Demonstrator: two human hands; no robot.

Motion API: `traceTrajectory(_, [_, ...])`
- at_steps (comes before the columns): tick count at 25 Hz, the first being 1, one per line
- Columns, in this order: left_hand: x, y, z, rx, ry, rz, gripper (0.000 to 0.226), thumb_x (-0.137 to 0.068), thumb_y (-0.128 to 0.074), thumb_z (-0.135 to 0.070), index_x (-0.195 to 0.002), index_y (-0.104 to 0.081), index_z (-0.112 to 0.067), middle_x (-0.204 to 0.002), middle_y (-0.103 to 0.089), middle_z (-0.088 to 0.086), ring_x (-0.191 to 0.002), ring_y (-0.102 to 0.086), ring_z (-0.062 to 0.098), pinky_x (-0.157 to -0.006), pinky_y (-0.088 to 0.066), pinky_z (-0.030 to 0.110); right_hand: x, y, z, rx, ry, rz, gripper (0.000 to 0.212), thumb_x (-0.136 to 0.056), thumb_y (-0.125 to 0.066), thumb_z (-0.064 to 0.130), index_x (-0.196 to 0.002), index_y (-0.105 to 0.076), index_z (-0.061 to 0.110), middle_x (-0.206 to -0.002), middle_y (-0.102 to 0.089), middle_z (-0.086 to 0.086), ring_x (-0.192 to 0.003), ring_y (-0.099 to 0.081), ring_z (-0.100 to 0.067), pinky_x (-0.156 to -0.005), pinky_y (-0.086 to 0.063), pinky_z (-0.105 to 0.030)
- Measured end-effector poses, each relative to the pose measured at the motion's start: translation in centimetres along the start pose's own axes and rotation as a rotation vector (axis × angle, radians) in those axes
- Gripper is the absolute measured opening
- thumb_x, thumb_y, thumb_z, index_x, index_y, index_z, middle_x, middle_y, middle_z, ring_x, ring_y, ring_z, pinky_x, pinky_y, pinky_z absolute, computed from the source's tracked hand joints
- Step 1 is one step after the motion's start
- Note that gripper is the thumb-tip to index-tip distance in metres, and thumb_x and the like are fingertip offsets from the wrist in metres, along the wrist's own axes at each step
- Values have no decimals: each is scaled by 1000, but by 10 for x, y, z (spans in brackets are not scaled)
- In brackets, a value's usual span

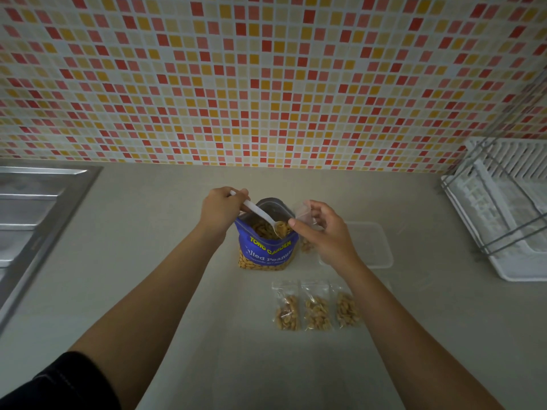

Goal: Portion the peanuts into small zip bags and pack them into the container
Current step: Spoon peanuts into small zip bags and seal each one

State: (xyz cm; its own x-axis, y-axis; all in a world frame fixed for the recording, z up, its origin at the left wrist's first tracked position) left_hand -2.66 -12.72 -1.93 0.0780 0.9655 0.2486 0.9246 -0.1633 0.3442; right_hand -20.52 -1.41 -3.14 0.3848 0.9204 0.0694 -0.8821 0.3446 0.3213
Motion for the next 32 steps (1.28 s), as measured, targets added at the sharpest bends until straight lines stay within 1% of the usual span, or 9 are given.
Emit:
traceTrajectory(6, [-8, 25, 9, 133, 65, -57, 22, -94, -49, -22, -89, -63, -6, -68, -60, 4, -60, -43, 12, -54, -34, 22, 4, 7, 12, 180, 126, -25, 61, -69, -79, 31, -123, -54, 20, -109, -56, 12, -94, -53, 3, -70, -43, -3])
traceTrajectory(10, [-12, 41, 8, 178, 87, -80, 22, -94, -48, -24, -93, -62, -6, -71, -59, 4, -63, -41, 13, -55, -33, 23, 5, 1, 15, 365, 216, -33, 61, -67, -80, 34, -122, -56, 19, -116, -61, 5, -100, -56, -8, -85, -48, -24])
traceTrajectory(15, [-13, 52, -15, 268, 35, -85, 22, -94, -48, -22, -97, -61, -5, -71, -58, 3, -61, -40, 10, -52, -32, 20, 2, -12, 22, 378, 233, -31, 58, -65, -80, 33, -118, -58, 20, -109, -62, 5, -94, -56, -9, -77, -41, -17])
traceTrajectory(19, [-5, 49, -38, 228, -21, -61, 19, -93, -50, -24, -91, -63, -10, -68, -59, 2, -61, -42, 10, -55, -34, 20, 2, -21, 27, 297, 215, -44, 54, -65, -80, 34, -113, -59, 24, -101, -61, 10, -92, -59, -9, -76, -49, -20])
traceTrajectory(21, [3, 47, -50, 124, -113, -72, 22, -94, -50, -26, -83, -64, -13, -68, -60, 0, -63, -47, 9, -60, -37, 21, 2, -23, 29, 266, 209, -63, 53, -65, -80, 34, -113, -59, 23, -102, -61, 9, -93, -58, -10, -79, -48, -23])
traceTrajectory(24, [22, 42, -71, -119, -375, -112, 25, -94, -49, -27, -84, -66, -12, -69, -63, -4, -63, -53, 6, -62, -41, 21, 3, -25, 30, 235, 212, -94, 53, -65, -81, 32, -112, -60, 20, -100, -59, 11, -92, -57, -9, -79, -45, -21])
traceTrajectory(28, [47, 28, -91, -373, -669, -64, 27, -93, -52, -28, -85, -67, -8, -71, -68, 4, -53, -50, 6, -52, -36, 9, 5, -28, 34, 228, 241, -133, 48, -67, -79, 31, -109, -60, 21, -98, -58, 12, -90, -57, -8, -76, -43, -19])
traceTrajectory(30, [51, 23, -97, -441, -704, 44, 28, -92, -53, -32, -85, -68, -9, -72, -69, 10, -53, -50, 11, -55, -37, 14, 7, -29, 35, 213, 246, -142, 46, -67, -78, 33, -108, -60, 23, -99, -60, 13, -91, -59, -8, -75, -46, -21])
traceTrajectory(32, [55, 28, -104, -516, -732, 107, 30, -91, -52, -40, -85, -68, -15, -74, -69, 10, -60, -56, 19, -61, -46, 33, 9, -28, 35, 168, 226, -148, 45, -67, -78, 35, -107, -60, 26, -98, -63, 13, -89, -61, -5, -74, -51, -23])
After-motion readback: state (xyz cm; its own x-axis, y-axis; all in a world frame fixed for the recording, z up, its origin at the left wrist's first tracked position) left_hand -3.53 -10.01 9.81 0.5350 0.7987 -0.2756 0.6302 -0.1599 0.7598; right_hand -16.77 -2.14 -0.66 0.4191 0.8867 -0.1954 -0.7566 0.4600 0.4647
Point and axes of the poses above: each hand's wrist, its own x-axis away from the middle knuckle, its own y-axis out of the back of the hand, z = x × y, the point moved 4 cm from there along -x, towards the middle knuckle
